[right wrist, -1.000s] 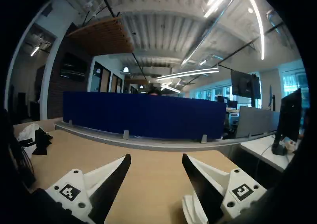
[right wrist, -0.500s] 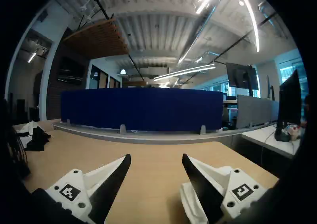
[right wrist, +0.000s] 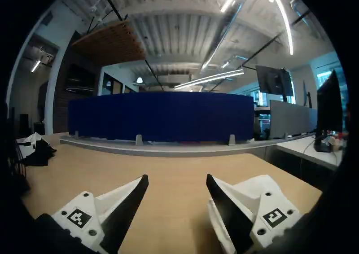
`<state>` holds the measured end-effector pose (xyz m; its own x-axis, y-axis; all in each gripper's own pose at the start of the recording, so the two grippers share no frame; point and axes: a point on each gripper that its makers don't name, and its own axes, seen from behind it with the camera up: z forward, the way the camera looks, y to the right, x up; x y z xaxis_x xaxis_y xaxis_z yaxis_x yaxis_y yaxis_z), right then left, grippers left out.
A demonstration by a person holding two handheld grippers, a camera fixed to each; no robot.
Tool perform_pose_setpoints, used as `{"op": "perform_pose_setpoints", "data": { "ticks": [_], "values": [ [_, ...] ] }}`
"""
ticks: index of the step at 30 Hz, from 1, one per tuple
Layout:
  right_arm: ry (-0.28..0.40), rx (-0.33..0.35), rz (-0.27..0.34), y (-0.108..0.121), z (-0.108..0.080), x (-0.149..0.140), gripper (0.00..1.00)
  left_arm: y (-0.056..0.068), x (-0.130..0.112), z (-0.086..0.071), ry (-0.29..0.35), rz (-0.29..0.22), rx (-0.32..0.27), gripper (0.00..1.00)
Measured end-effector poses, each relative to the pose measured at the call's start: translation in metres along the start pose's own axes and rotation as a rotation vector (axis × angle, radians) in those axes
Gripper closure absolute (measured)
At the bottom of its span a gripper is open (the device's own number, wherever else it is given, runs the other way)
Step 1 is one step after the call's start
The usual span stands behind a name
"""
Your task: Fold towel
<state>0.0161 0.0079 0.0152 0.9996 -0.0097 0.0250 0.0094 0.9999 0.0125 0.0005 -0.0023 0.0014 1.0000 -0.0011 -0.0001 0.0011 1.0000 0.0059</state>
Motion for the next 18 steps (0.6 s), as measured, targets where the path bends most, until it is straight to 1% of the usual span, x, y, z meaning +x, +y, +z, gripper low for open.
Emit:
{"op": "perform_pose_setpoints", "data": {
  "ticks": [11,14,18],
  "values": [
    [-0.001,0.005,-0.033,-0.009,0.001,-0.013,0.0,0.0,0.0,0.0,0.0,0.0,0.0,0.13],
    [-0.002,0.011,-0.034,-0.012,0.001,-0.015,0.0,0.0,0.0,0.0,0.0,0.0,0.0,0.13],
    [-0.006,0.008,-0.021,-0.013,0.001,-0.02,0.0,0.0,0.0,0.0,0.0,0.0,0.0,0.13]
  ]
}}
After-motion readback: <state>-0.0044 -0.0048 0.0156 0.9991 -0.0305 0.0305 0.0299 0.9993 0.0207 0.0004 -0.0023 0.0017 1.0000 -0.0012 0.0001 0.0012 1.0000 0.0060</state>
